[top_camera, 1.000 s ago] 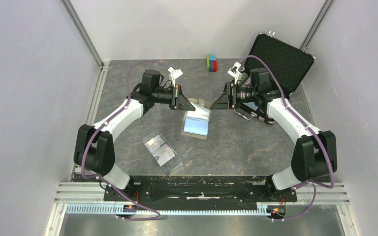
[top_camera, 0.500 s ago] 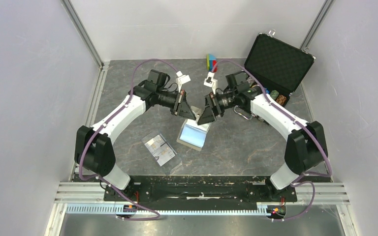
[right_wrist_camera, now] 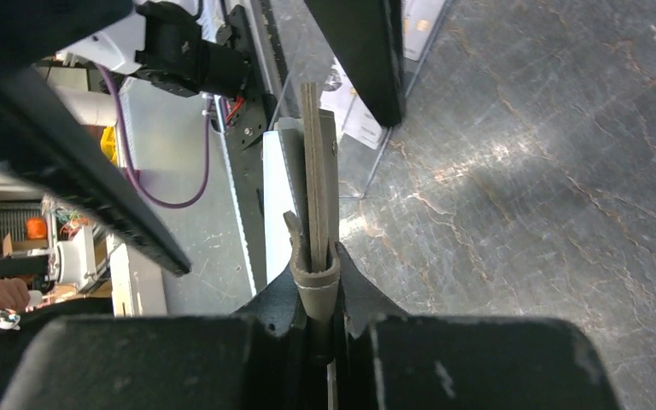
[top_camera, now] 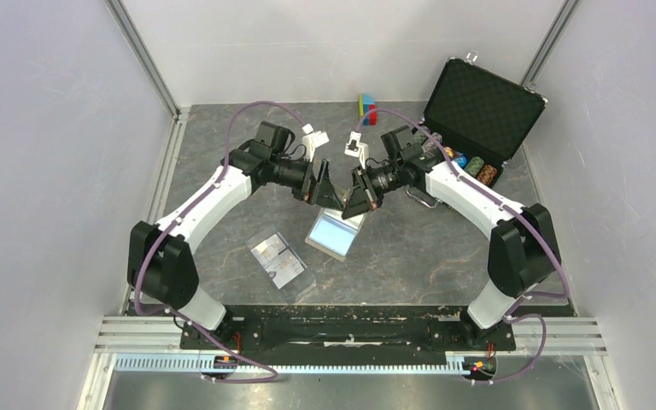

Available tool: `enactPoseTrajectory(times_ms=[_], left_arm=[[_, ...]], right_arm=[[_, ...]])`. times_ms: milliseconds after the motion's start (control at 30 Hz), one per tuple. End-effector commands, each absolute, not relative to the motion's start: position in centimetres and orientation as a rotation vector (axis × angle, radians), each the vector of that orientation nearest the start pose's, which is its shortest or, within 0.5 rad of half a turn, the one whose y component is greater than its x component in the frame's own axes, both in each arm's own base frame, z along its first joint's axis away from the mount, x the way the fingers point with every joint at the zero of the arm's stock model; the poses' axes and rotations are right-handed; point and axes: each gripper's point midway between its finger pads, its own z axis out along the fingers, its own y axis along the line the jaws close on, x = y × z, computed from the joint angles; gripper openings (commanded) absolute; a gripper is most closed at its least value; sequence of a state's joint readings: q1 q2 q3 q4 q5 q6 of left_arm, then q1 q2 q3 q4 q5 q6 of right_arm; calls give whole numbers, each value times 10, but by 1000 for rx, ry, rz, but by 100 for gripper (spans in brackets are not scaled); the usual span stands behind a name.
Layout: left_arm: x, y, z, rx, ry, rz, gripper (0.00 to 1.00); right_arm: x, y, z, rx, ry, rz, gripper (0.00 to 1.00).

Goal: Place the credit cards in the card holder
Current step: Place the card holder at the center of the board.

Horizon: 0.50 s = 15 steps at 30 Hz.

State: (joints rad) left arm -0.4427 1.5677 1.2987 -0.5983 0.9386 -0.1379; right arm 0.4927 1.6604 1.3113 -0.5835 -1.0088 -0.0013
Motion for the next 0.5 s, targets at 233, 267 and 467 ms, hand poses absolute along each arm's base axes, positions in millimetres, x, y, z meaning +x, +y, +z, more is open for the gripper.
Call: enactPoseTrajectory(times_ms=[233,267,467], left_arm=[[314,-208,236,465,2244,-649,100],[317,-200,238,425,2235,-598,100],[316,-173,250,263,2171,-530,100]], right_arm=[[294,287,171,-603,2327,1242,0],[296,285,170,-545,2330,1242,0],[309,263,153,-230,2310,1192,7]])
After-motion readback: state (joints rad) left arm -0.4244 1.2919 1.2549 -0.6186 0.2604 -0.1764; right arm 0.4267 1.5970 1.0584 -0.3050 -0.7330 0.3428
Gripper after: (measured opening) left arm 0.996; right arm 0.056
